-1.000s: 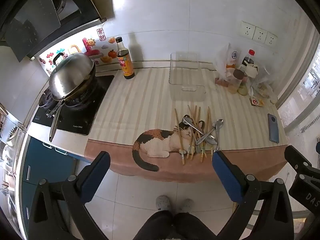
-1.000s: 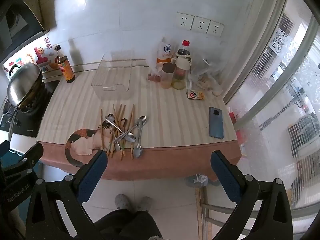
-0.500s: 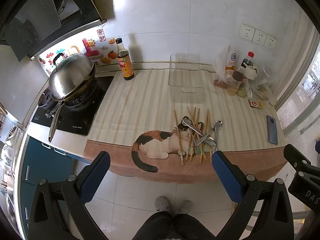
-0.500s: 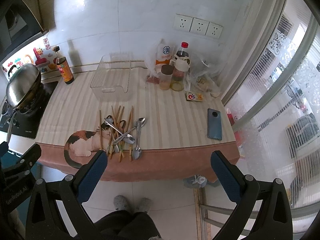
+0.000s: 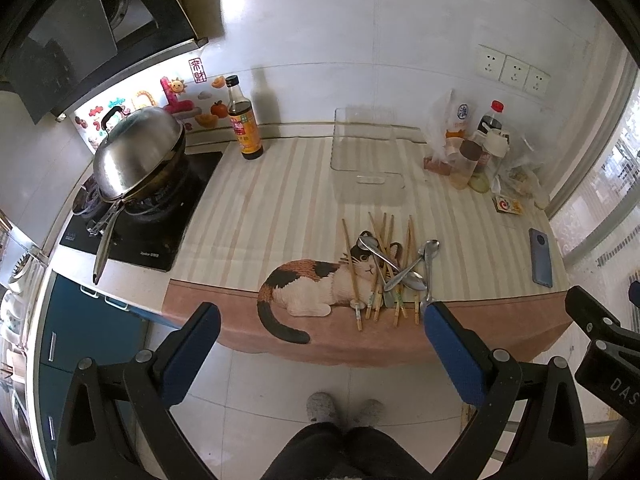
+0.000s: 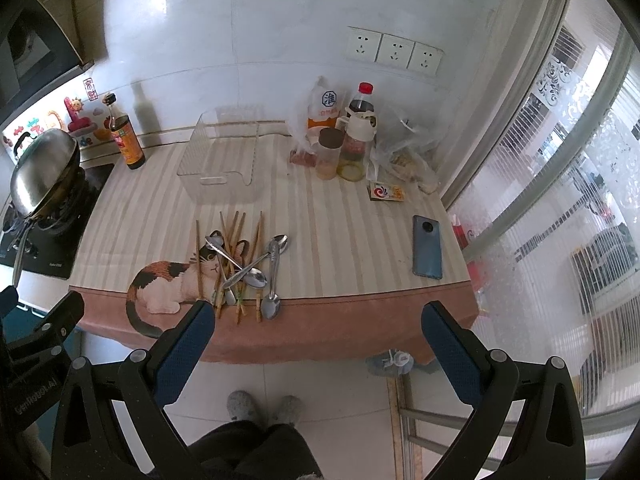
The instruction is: Organize utensils
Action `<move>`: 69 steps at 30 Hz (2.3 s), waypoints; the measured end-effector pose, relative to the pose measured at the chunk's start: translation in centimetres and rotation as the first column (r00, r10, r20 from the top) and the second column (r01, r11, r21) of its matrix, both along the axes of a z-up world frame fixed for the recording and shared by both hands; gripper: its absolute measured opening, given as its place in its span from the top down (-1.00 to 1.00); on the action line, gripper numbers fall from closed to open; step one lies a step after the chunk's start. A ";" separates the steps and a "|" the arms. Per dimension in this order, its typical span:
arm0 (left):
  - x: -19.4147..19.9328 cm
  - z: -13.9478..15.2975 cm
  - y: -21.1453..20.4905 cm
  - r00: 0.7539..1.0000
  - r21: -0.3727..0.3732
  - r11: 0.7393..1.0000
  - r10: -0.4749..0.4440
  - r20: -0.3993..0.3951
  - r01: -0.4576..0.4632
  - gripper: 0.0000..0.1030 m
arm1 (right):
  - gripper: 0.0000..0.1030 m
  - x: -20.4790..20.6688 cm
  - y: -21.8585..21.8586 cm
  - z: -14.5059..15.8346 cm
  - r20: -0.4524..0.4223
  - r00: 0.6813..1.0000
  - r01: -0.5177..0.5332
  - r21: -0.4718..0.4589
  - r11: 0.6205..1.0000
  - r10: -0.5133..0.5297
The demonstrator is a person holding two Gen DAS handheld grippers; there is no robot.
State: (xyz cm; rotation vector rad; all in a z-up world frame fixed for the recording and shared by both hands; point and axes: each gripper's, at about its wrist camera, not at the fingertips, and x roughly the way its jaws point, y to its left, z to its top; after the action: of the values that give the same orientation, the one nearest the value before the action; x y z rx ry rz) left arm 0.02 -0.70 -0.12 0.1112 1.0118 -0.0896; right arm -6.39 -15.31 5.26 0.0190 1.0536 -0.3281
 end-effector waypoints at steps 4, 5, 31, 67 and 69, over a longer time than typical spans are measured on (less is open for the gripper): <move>-0.1 -0.1 0.2 1.000 -0.005 1.000 -0.001 -0.001 0.001 -1.00 | -1.00 0.0 -0.1 0.0 0.000 1.000 -0.001 0.000 1.000 0.001; -0.1 -0.1 0.2 1.000 -0.004 1.000 -0.002 -0.002 0.002 -1.00 | -1.00 0.0 -0.1 0.0 0.001 1.000 0.000 0.001 1.000 0.000; 0.1 0.2 0.9 1.000 -0.007 1.000 -0.001 0.009 0.001 -1.00 | -1.00 0.0 0.0 0.1 0.001 1.000 -0.002 0.002 1.000 0.002; 18.6 -24.7 -0.3 0.904 0.030 1.000 0.021 -0.427 -0.009 -0.58 | 0.01 14.4 -5.6 -26.7 -0.364 0.929 0.222 0.389 0.894 -0.072; 19.9 -27.0 -1.0 0.872 -0.029 1.000 -0.014 -0.490 -0.001 -0.34 | 0.01 15.8 -5.3 -27.1 -0.383 0.920 0.234 0.367 0.900 -0.083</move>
State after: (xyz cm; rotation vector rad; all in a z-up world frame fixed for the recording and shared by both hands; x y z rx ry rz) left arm 19.92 -1.67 -27.13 0.0660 1.5206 -0.1433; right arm 9.43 -20.59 -21.86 0.4396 1.4773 -0.2609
